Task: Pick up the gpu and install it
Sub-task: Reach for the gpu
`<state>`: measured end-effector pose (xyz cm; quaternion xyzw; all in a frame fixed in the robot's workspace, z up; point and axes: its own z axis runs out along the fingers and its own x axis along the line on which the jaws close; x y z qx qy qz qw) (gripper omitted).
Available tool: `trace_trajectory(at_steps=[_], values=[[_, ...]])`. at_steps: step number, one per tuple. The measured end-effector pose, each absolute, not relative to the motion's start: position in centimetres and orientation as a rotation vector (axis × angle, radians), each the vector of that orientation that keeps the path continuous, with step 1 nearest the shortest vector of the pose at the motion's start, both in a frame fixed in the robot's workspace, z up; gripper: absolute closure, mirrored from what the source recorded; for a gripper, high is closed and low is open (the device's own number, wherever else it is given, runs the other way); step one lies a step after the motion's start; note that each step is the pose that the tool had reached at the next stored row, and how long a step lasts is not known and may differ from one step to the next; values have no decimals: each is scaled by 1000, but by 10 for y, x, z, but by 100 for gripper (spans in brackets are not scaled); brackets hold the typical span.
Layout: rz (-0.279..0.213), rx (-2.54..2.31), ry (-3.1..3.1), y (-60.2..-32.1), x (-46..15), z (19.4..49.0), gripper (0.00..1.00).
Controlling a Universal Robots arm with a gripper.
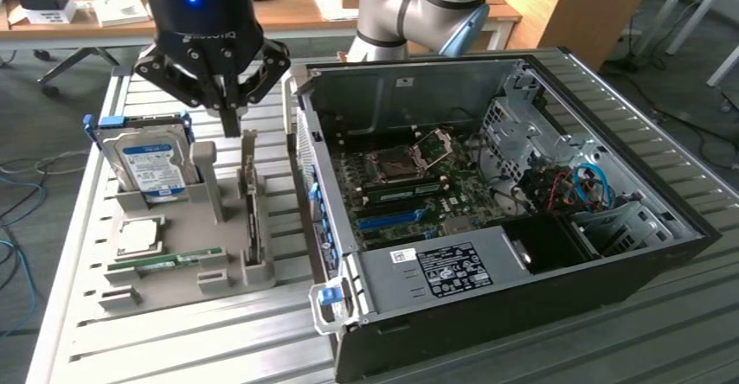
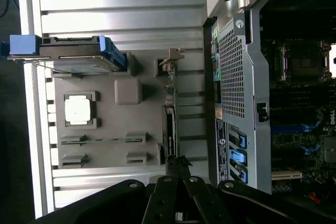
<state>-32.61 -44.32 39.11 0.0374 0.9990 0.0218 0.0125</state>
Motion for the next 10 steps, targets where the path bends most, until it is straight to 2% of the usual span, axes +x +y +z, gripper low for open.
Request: trace_trajectory(at_steps=[10], values=[[67, 116, 3114, -445, -326, 391, 89]])
